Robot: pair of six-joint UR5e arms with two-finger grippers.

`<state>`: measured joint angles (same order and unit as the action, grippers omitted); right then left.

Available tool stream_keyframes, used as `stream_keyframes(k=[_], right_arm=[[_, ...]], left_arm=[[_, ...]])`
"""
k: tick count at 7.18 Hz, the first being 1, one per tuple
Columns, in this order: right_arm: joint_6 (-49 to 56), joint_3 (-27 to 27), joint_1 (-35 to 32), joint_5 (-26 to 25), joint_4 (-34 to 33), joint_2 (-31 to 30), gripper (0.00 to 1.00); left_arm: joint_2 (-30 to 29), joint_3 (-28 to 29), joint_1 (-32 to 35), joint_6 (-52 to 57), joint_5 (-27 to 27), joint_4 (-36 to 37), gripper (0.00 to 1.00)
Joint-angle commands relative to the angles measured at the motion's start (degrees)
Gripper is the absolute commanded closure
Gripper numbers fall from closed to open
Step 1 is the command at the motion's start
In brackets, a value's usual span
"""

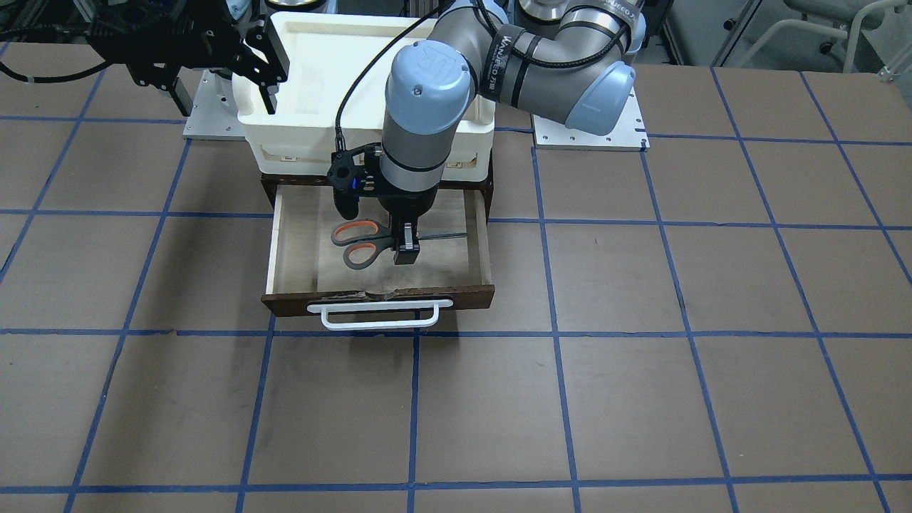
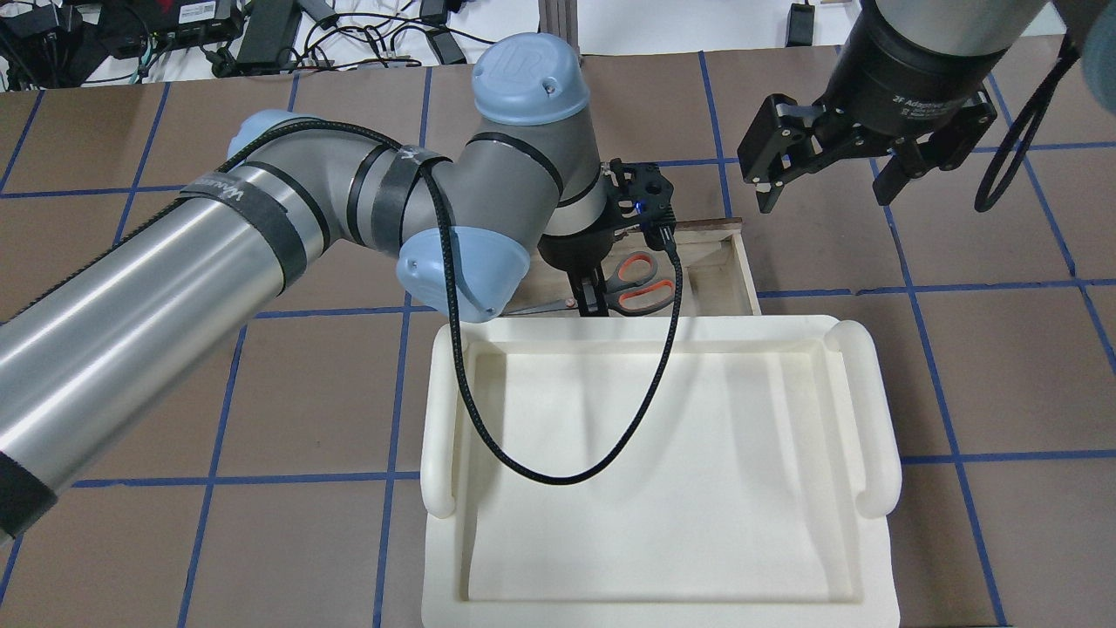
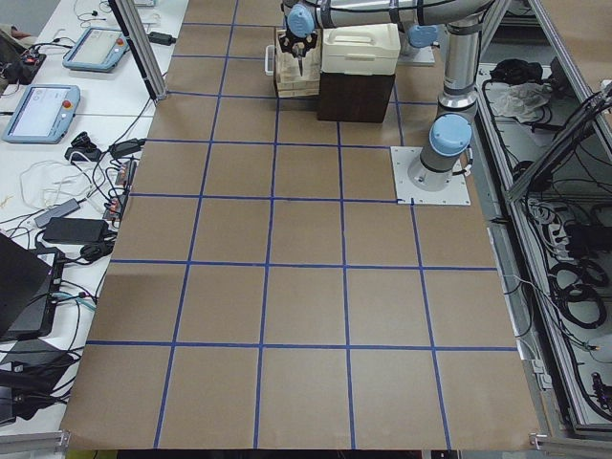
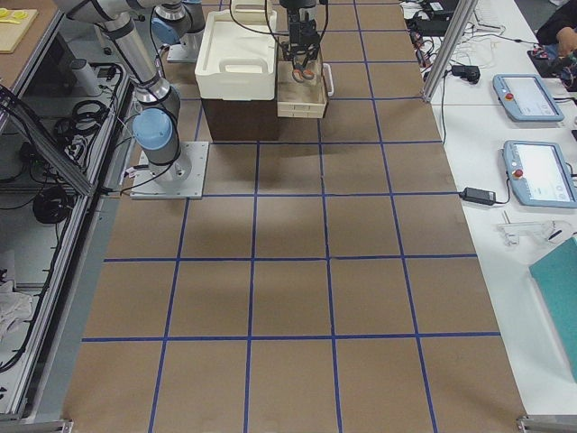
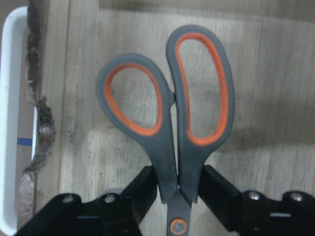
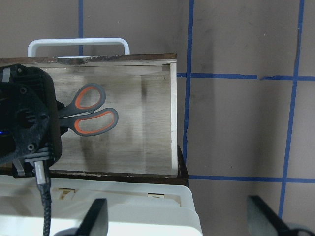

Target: Place scissors in drawer with both arms

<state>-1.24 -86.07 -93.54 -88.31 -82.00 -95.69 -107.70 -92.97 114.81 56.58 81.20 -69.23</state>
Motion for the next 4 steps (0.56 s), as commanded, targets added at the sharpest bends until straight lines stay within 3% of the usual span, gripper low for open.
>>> stream_keyframes(k=[1, 4], right_arm=[[0.18, -0.06, 0.03, 0.16, 0.43, 0.06, 0.0], [0.44, -0.06, 0.03, 0.07, 0.18, 0.15, 0.0]], left_arm=[[-1.72, -0.11, 1.2, 0.19, 0.18, 1.46, 1.0], [-2.08, -1.51, 2.0, 0.63, 2.91, 1.9, 1.0]])
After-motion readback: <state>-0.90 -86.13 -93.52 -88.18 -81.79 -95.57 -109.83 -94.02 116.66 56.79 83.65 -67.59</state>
